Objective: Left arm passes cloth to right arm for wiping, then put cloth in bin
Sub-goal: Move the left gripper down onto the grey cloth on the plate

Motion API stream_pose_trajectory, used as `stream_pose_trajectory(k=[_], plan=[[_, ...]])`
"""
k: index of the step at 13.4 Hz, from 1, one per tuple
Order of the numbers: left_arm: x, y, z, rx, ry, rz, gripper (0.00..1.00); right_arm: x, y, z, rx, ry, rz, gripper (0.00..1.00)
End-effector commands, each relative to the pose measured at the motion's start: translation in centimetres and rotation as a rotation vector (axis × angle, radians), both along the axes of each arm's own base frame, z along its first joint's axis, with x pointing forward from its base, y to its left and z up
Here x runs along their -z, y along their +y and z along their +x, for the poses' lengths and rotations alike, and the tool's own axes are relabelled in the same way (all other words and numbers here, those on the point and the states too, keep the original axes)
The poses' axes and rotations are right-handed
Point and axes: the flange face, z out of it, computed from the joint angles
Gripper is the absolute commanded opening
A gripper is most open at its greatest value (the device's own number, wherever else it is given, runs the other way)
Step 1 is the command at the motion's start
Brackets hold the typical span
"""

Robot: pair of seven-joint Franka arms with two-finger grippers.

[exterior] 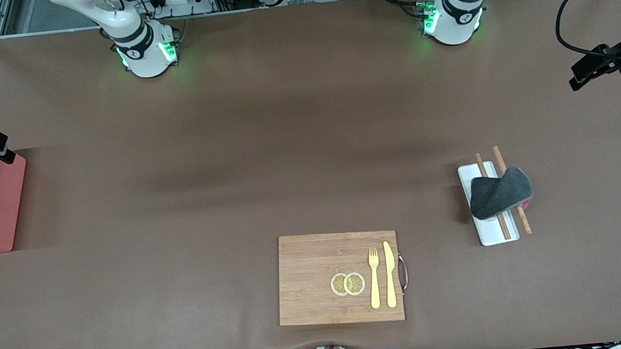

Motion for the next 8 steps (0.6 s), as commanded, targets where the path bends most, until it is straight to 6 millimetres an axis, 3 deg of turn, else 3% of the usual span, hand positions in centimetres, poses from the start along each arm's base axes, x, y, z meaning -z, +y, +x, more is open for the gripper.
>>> stream_pose_trajectory(k=[1, 5, 8], plan=[[-0.3, 0.0, -0.1, 0.012, 0.003, 0.02, 1.0, -0.2, 0.1, 0.2, 0.005, 0.005, -0.016, 1.0], [-0.1, 0.0, 0.3, 0.03, 0.006, 0.083, 1.0, -0.1, 0.2, 0.2, 0.003, 0.007, -0.016, 1.0], [2.7, -0.2, 1.3, 0.038, 0.06, 0.055, 1.0, 0.1, 0.1, 0.4, 0.005, 0.011, -0.017, 1.0]])
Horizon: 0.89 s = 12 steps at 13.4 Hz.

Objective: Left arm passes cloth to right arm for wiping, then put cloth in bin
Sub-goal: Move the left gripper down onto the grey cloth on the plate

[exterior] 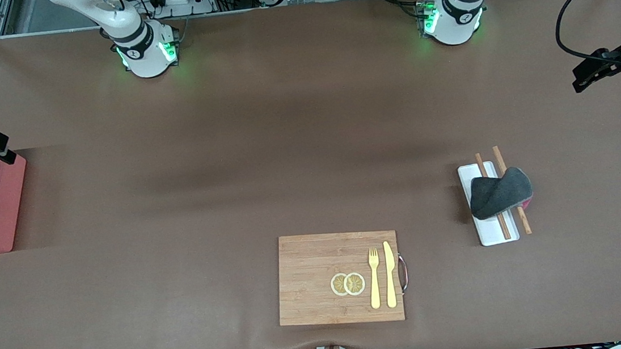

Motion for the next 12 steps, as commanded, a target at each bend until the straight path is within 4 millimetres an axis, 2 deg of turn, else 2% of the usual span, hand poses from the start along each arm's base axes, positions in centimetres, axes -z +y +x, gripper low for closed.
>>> stream_pose_trajectory(k=[1, 4, 7, 11, 12], plan=[[3.4, -0.2, 1.3, 0.013, 0.066, -0.022, 1.0, 0.0, 0.1, 0.3, 0.005, 0.009, -0.017, 1.0], [8.3, -0.5, 2.4, 0.014, 0.038, -0.047, 1.0, 0.2, 0.1, 0.4, 0.006, 0.012, -0.017, 1.0], [15.0, -1.1, 5.2, 0.011, 0.036, -0.055, 1.0, 0.2, 0.1, 0.4, 0.006, 0.012, -0.017, 1.0], [21.4, -0.4, 7.8, -0.002, 0.034, -0.067, 1.0, 0.4, 0.0, 0.5, 0.011, 0.015, -0.015, 1.0], [23.6, -0.5, 8.5, -0.003, 0.037, -0.071, 1.0, 0.4, 0.0, 0.5, 0.011, 0.016, -0.015, 1.0]])
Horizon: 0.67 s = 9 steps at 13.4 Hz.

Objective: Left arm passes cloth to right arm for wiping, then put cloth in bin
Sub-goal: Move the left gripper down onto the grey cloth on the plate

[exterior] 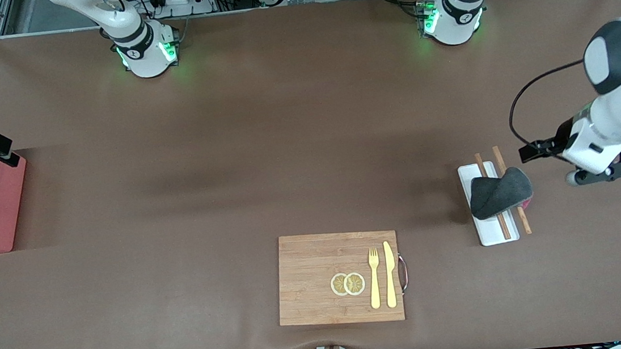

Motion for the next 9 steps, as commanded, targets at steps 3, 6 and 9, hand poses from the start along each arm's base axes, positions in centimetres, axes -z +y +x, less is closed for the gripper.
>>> stream_pose_trajectory(k=[3, 6, 9], plan=[[5.5, -0.6, 1.2, -0.025, -0.006, -0.044, 0.87, -0.2, -0.2, 0.1, 0.013, 0.006, -0.015, 1.0], [7.1, -0.6, 1.4, -0.029, 0.005, -0.051, 0.78, -0.2, -0.3, 0.1, 0.015, 0.008, -0.015, 1.0], [9.5, -0.4, 1.7, -0.034, 0.017, -0.053, 0.72, -0.2, -0.4, 0.1, 0.016, 0.008, -0.015, 1.0]])
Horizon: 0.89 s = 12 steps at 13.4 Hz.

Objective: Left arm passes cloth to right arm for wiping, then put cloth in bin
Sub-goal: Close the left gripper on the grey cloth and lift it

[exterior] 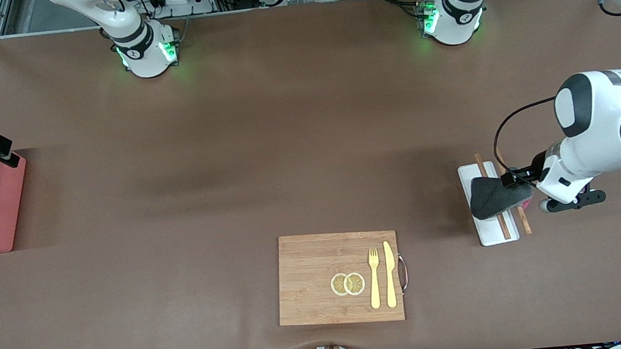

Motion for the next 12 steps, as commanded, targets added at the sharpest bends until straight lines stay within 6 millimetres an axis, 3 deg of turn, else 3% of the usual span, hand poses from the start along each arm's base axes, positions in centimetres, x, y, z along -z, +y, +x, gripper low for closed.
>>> stream_pose_trajectory(k=[1, 4, 6, 12], plan=[[1.6, 0.0, 0.3, -0.018, -0.007, -0.016, 0.67, -0.1, -0.2, 0.2, 0.014, 0.006, -0.015, 1.0], [2.1, -0.4, 0.4, -0.012, -0.01, -0.017, 0.55, 0.1, -0.3, 0.3, 0.015, 0.011, -0.013, 1.0], [2.1, -0.4, 0.4, -0.012, -0.01, -0.017, 0.4, 0.4, -0.3, 0.3, 0.015, 0.018, -0.013, 1.0], [2.0, -0.4, 0.4, -0.011, -0.012, -0.017, 0.28, 1.2, -0.4, 0.3, 0.001, 0.041, -0.01, 1.0]])
